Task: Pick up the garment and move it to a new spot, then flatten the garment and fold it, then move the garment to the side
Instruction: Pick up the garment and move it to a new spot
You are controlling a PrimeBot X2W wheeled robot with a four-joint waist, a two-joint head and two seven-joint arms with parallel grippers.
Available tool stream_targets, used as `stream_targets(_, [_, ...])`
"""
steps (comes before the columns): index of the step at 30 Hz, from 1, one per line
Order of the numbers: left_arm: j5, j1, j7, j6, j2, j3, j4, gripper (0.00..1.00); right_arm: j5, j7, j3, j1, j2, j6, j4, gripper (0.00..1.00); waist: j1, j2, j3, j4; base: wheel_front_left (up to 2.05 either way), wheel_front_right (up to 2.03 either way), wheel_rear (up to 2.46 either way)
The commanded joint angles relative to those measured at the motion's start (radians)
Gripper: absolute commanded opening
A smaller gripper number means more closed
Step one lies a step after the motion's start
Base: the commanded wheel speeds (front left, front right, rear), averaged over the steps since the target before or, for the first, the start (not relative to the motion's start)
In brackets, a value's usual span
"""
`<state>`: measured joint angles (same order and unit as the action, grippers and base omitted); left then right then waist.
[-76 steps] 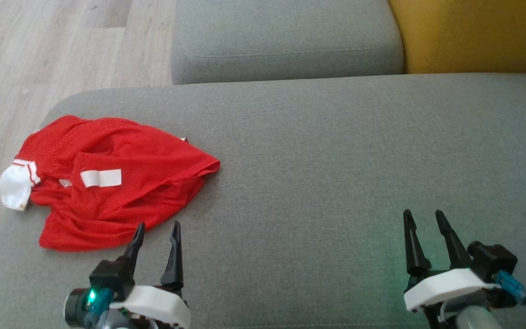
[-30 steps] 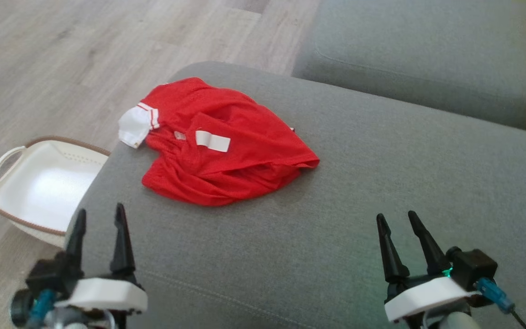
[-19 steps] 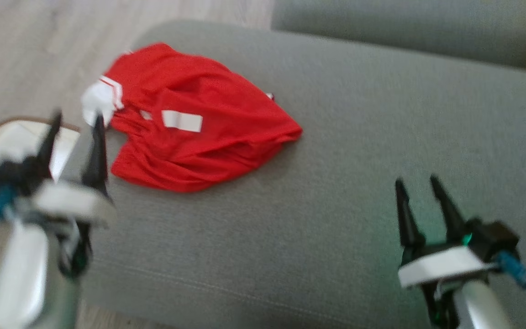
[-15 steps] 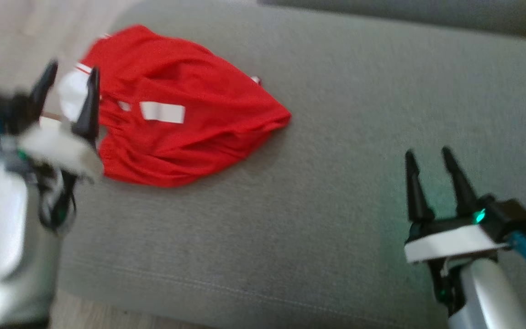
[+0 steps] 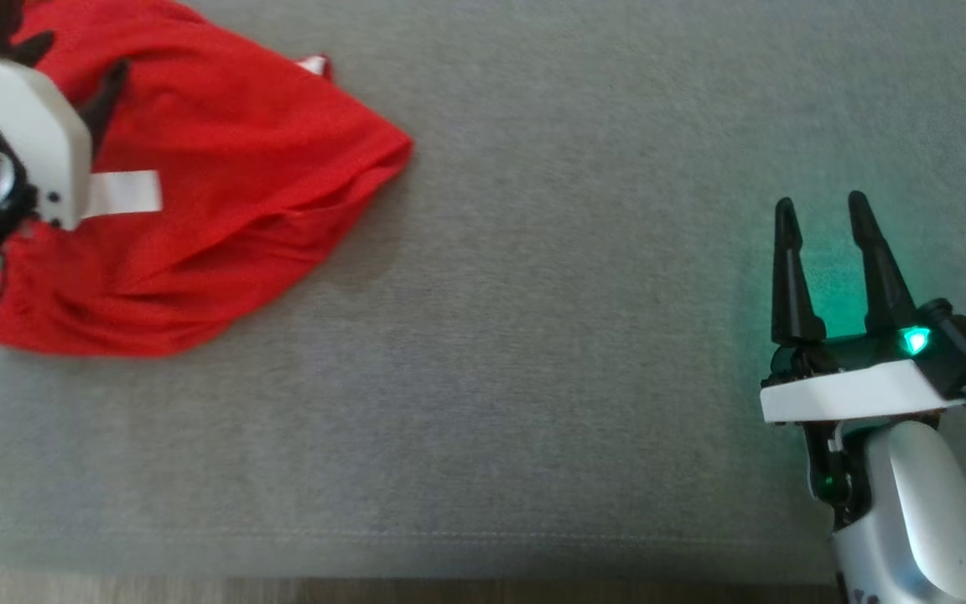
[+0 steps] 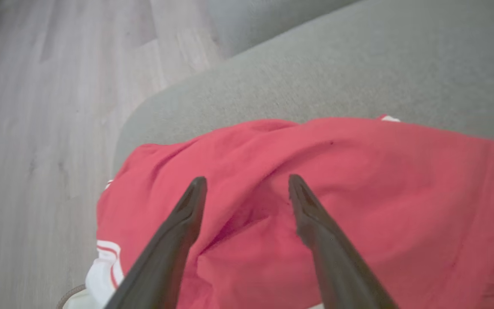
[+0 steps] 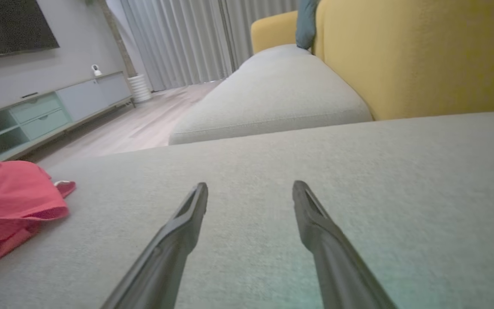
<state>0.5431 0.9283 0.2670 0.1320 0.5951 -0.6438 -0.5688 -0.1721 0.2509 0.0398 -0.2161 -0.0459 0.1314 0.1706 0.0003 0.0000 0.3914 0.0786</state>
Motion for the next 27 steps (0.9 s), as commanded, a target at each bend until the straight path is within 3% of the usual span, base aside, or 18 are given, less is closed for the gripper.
stream_targets(1, [0.017, 0.065, 0.007, -0.002, 0.075, 0.011, 0.006, 1.00, -0.007, 0.011, 0.024, -0.016, -0.004, -0.001, -0.035, 1.00, -0.0003, 0.0000, 0.049, -0.049, 0.00, 0.00, 0.00])
stream_targets(10, [0.129, 0.184, 0.016, -0.001, 0.146, -0.212, -0.117, 1.00, -0.020, 0.011, 0.019, -0.023, -0.004, -0.001, -0.046, 1.00, -0.0003, 0.0000, 0.085, -0.087, 0.00, 0.00, 0.00])
stream_targets(11, [0.140, 0.192, 0.017, -0.001, 0.145, -0.223, -0.132, 0.96, -0.020, 0.011, 0.019, -0.024, -0.004, -0.001, -0.047, 1.00, -0.0003, 0.0000, 0.087, -0.088, 0.00, 0.00, 0.00])
stream_targets(12, [0.148, 0.201, 0.012, -0.001, 0.142, -0.231, -0.147, 0.00, -0.021, 0.011, 0.019, -0.025, -0.004, -0.001, -0.047, 1.00, -0.0003, 0.0000, 0.088, -0.087, 0.00, 0.00, 0.00])
stream_targets(17, [0.153, 0.243, -0.064, -0.001, 0.120, -0.257, -0.220, 0.00, -0.023, 0.011, 0.015, -0.021, -0.004, -0.001, -0.037, 1.00, -0.0003, 0.0000, 0.071, -0.076, 0.00, 0.00, 0.00])
stream_targets(27, [0.120, 0.302, -0.331, -0.021, 0.056, -0.244, -0.317, 0.00, -0.036, 0.011, 0.028, 0.010, -0.004, -0.001, 0.001, 1.00, -0.0003, 0.0000, -0.073, -0.043, 0.00, 0.00, 0.00])
